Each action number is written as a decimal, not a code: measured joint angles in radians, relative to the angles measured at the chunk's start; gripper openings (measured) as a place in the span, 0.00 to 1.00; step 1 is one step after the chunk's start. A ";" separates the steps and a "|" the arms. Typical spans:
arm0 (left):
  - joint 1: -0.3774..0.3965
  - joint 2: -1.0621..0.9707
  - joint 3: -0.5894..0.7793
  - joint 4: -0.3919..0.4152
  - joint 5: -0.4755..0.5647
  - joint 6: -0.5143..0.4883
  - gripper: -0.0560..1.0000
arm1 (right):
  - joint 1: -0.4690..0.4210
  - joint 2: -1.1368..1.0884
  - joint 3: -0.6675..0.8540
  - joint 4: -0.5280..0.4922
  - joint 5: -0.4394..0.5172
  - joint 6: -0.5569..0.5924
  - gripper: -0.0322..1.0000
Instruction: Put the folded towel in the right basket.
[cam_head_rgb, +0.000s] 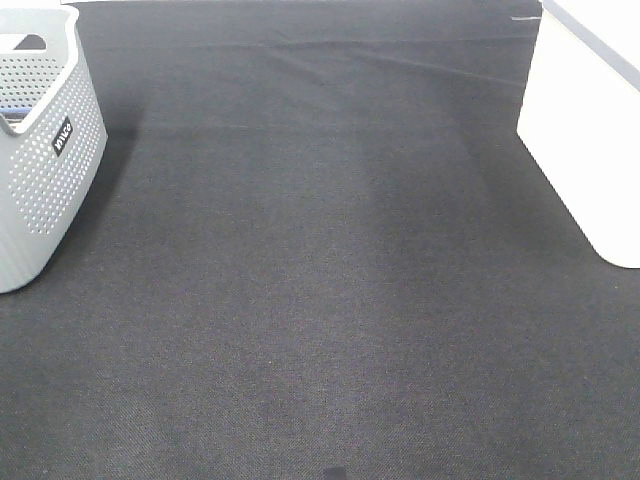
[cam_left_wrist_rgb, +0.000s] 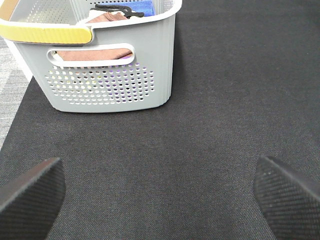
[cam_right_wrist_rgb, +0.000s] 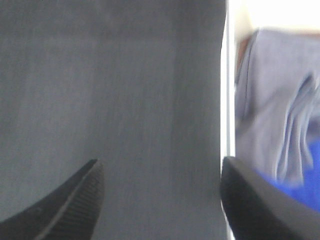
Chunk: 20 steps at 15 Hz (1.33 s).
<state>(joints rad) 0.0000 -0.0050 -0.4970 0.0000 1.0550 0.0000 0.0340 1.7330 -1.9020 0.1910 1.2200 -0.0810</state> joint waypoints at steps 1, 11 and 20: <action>0.000 0.000 0.000 0.000 0.000 0.000 0.97 | 0.001 -0.060 0.076 -0.004 0.000 0.000 0.64; 0.000 0.000 0.000 0.000 0.000 0.000 0.97 | 0.001 -0.864 1.062 -0.011 -0.001 0.000 0.64; 0.000 0.000 0.000 0.000 0.000 0.000 0.97 | 0.001 -1.474 1.376 -0.053 -0.114 -0.039 0.64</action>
<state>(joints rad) 0.0000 -0.0050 -0.4970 0.0000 1.0550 0.0000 0.0350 0.2590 -0.5260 0.1380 1.1060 -0.1200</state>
